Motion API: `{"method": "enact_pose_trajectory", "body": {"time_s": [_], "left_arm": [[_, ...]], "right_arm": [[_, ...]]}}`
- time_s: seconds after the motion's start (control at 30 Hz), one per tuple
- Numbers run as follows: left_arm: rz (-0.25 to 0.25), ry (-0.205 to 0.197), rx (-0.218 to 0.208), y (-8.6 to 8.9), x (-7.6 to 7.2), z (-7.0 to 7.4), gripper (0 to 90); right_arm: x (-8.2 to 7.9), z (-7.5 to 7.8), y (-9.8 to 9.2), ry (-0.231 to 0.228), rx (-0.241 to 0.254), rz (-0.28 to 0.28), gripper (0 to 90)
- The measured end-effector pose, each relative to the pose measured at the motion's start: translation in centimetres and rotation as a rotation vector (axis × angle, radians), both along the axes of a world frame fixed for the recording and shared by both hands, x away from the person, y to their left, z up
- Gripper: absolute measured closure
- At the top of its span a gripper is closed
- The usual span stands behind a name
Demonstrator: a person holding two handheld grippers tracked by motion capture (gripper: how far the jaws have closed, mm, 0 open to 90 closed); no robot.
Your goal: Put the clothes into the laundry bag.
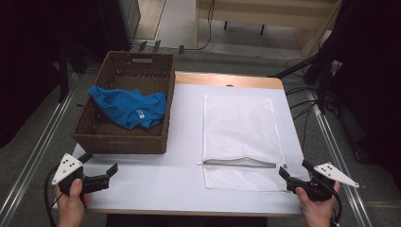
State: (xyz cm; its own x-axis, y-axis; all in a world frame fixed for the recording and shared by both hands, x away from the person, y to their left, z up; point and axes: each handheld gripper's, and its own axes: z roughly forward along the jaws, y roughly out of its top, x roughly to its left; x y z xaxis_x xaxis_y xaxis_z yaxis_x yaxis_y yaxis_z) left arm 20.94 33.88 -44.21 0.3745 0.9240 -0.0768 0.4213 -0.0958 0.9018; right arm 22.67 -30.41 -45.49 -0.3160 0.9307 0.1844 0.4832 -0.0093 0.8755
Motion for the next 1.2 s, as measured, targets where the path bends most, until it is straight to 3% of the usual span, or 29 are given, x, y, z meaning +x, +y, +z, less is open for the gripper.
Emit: {"method": "enact_pose_trajectory", "body": {"time_s": [0.43, 0.87, 1.0, 1.1, 1.2], "left_arm": [[-0.015, 0.002, 0.018, -0.8, 0.1, -0.3, 0.0], [-0.027, 0.027, 0.041, -0.9, 0.3, -0.8, 0.0], [-0.027, 0.027, 0.046, -1.0, 0.3, -0.9, 0.0], [-0.029, 0.033, 0.048, -1.0, 0.4, -0.9, 0.0], [-0.029, 0.035, 0.047, -1.0, 0.4, -1.0, 0.0]], "right_arm": [[0.1, 0.6, 2.0, -0.027, -0.024, 0.024, 12.4], [1.0, 0.1, 6.1, -0.012, -0.086, 0.091, 22.4], [1.9, -0.8, 7.4, 0.035, -0.110, 0.123, 35.8], [2.2, -1.5, 7.9, 0.033, -0.152, 0.103, 58.8], [2.8, -1.8, 8.0, 0.050, -0.103, 0.125, 71.3]]}}
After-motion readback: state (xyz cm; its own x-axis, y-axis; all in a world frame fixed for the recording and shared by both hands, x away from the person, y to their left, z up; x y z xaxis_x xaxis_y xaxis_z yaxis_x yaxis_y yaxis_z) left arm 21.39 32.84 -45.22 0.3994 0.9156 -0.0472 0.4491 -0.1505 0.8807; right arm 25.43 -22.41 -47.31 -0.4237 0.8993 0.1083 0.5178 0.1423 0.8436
